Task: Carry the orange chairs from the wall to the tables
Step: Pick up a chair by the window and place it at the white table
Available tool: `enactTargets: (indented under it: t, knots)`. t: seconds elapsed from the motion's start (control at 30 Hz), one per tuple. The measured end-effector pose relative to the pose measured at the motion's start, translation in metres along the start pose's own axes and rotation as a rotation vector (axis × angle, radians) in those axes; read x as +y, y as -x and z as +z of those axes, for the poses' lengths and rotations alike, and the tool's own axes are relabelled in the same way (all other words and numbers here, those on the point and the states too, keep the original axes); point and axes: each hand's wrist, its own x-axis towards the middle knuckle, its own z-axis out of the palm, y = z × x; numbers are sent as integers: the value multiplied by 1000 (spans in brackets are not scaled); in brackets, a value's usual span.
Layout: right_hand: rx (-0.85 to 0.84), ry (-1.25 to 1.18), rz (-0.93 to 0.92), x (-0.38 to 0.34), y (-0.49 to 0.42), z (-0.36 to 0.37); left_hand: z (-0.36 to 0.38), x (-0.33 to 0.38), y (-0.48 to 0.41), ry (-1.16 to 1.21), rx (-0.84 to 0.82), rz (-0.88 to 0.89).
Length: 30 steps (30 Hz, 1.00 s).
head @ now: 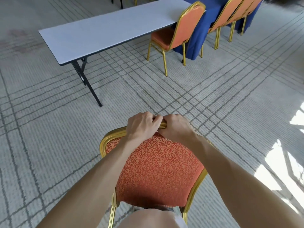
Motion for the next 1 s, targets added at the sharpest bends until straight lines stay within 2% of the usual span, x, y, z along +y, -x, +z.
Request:
enactTargets:
  t: [0.07, 0.13, 0.23, 0.33, 0.47, 0.53, 0.73, 0.83, 0.93, 1.0]
  knots:
    - [-18, 9, -23, 6, -16, -5, -1, -5, -18, -145, -5, 113]
    - [-53, 4, -42, 14, -29, -10, -1, -4, -30, -191, 0, 233]
    - [-56, 41, -50, 27, -54, -21, -7, -1, -58, -217, -42, 277]
    - [-42, 72, -115, 34, -83, -40, -18, -2, -93, -224, 30, 336]
    - [61, 124, -196, 34, -113, -65, -34, -6, -129, 14, 186, 178]
    - [140, 158, -237, 37, -128, -74, -39, -6, -146, 56, 233, 108]
    - [343, 228, -342, 61, -149, -62, -28, -8, -174, 141, 247, 143]
    - [303, 227, -281, 73, -159, -48, -8, -12, -186, 183, 211, 137]
    - [273, 314, -299, 85, -185, -40, 17, -18, -204, 200, 182, 52]
    - [116, 371, -302, 94, -208, -43, 34, -20, -223, 238, 162, -44]
